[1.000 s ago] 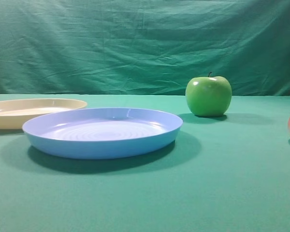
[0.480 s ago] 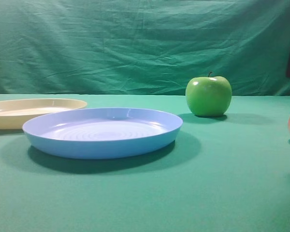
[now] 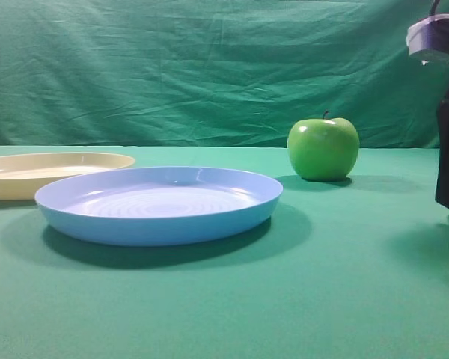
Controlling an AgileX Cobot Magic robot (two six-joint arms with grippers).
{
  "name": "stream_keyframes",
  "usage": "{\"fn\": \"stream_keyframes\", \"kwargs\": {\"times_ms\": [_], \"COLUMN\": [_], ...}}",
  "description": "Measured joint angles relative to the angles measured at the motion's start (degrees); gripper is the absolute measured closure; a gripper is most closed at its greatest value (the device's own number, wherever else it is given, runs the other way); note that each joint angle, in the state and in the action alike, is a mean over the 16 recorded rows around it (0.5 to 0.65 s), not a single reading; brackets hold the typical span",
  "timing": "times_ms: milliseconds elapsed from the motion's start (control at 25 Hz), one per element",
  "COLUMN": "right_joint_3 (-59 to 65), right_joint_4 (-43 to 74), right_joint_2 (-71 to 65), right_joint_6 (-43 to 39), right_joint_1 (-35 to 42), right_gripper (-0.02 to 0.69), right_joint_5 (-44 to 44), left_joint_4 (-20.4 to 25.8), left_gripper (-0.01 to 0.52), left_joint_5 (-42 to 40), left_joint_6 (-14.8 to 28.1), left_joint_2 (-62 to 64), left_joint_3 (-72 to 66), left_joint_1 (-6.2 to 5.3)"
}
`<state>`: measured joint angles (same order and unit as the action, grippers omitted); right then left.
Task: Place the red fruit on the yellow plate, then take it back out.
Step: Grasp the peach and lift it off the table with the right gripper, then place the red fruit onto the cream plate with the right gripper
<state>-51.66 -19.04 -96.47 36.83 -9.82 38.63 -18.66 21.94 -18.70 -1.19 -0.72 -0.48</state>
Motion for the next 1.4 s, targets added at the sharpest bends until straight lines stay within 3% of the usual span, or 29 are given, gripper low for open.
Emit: {"fn": "stream_keyframes", "kwargs": {"times_ms": [280, 920, 1200, 1400], "right_joint_3": [-13.0, -50.3, -59.6, -62.5], "right_joint_4": [-0.5, -2.3, -4.1, -6.2], "right_joint_2": [-0.8, -18.4, -30.0, -35.8], "right_joint_6": [-0.2, -0.4, 1.4, 4.3], "right_joint_1": [-3.3, -26.4, -32.8, -34.9], "right_gripper": [0.451, 0.470, 0.467, 0.416], "right_joint_5": [5.9, 7.8, 4.0, -0.8], "left_joint_4": [0.0, 0.0, 0.0, 0.0], "left_gripper": [0.514, 0.514, 0.514, 0.514], "left_joint_5": [0.0, 0.0, 0.0, 0.0], "left_joint_6": [0.0, 0.0, 0.0, 0.0], "left_joint_2": [0.0, 0.0, 0.0, 0.0], "left_joint_3": [0.0, 0.0, 0.0, 0.0], "left_joint_1": [0.00, 0.00, 0.00, 0.00]}}
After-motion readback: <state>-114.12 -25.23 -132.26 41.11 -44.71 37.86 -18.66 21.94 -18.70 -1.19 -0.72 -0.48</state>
